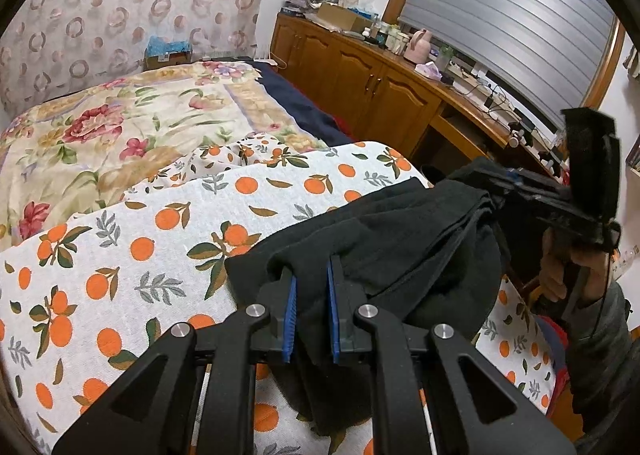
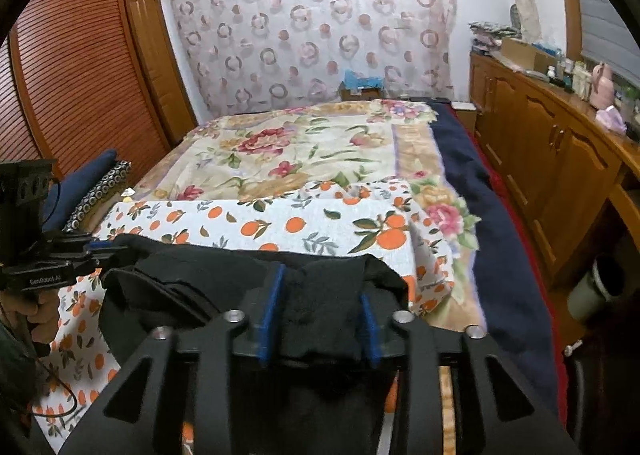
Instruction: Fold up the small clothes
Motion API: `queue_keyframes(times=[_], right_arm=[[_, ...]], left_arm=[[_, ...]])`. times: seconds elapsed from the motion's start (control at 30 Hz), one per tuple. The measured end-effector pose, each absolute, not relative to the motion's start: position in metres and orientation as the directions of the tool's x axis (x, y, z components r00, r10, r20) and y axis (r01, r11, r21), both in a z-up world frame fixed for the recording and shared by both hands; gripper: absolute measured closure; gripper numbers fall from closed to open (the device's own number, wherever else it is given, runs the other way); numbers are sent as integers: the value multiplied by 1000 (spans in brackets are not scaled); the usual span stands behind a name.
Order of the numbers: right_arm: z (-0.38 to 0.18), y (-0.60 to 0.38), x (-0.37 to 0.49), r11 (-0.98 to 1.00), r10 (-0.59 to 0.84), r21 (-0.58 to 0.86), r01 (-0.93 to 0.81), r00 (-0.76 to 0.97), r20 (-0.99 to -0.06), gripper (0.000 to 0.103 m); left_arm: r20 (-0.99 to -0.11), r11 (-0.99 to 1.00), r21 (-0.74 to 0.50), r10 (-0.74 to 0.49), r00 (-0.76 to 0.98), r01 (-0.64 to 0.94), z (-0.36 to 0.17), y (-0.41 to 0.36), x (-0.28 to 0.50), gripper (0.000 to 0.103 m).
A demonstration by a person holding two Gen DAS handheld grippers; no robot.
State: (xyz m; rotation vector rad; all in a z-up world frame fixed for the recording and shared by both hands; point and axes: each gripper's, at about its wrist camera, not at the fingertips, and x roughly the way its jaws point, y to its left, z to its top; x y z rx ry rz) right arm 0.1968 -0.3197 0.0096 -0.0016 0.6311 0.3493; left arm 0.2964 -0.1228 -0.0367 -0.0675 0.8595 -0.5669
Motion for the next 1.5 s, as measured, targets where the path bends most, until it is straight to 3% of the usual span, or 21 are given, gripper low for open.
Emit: queue_keyframes(times=[0.13, 0.43, 0.47, 0.53, 0.63, 0.67, 0.7, 0.73, 0.8, 0.93, 1.1, 1.17, 1.2, 1.27, 1.33, 1.43, 1.5], right_arm=[[22, -325, 181, 940, 313, 65, -334, 772, -553, 41], [3, -325, 170, 915, 320, 6, -404, 715, -622, 40], [3, -326, 176, 911, 327, 12, -412, 706, -628, 40], [3, -325, 189, 914, 321, 16, -405, 701, -637, 40], [7, -326, 210, 901, 367, 57, -430, 685, -629, 41], [7, -327, 217, 898, 380, 74, -435, 679, -628, 43], [8, -328, 224, 892, 397, 92, -443, 669, -628, 57], [8, -330, 230, 882, 420, 112, -459, 655, -628, 75], [5, -329, 232, 869, 438, 113, -481, 644, -627, 89], [7, -335, 230, 904, 380, 76, -420, 709, -594, 90], [-5, -339, 232, 945, 280, 48, -323, 725, -629, 90], [-4, -340, 228, 953, 254, 36, -300, 732, -633, 79], [-1, -339, 226, 960, 231, 25, -279, 741, -631, 66], [5, -343, 219, 960, 240, 39, -277, 747, -620, 59], [9, -350, 210, 961, 244, 52, -271, 750, -614, 45], [6, -343, 202, 961, 247, 59, -270, 746, -619, 41], [1, -340, 201, 959, 253, 66, -274, 735, -629, 40]], left_arm=[[-700, 850, -289, -502, 508, 441, -40, -120, 297, 90], [-699, 847, -301, -508, 503, 438, -41, -119, 296, 88], [-696, 845, -308, -514, 502, 438, -39, -119, 296, 84], [-681, 849, -306, -512, 524, 431, -34, -115, 293, 64], [-652, 852, -301, -511, 560, 428, -23, -105, 289, 46], [-649, 850, -306, -515, 559, 428, -21, -102, 289, 34], [-648, 849, -307, -517, 560, 430, -20, -100, 289, 26], [-648, 851, -301, -514, 562, 430, -20, -99, 287, 24], [-658, 856, -285, -502, 562, 431, -22, -98, 286, 24], [-679, 859, -274, -491, 546, 432, -32, -100, 288, 24], [-728, 874, -276, -461, 507, 399, -49, -105, 310, 24], [-761, 890, -264, -429, 487, 371, -58, -107, 322, 24], [-771, 893, -266, -422, 476, 362, -62, -108, 326, 24], [-777, 890, -285, -432, 457, 356, -69, -107, 332, 24], [-770, 885, -303, -447, 456, 354, -71, -107, 332, 24], [-757, 868, -337, -480, 444, 363, -71, -110, 334, 30], [-741, 841, -390, -529, 414, 376, -72, -113, 337, 45]])
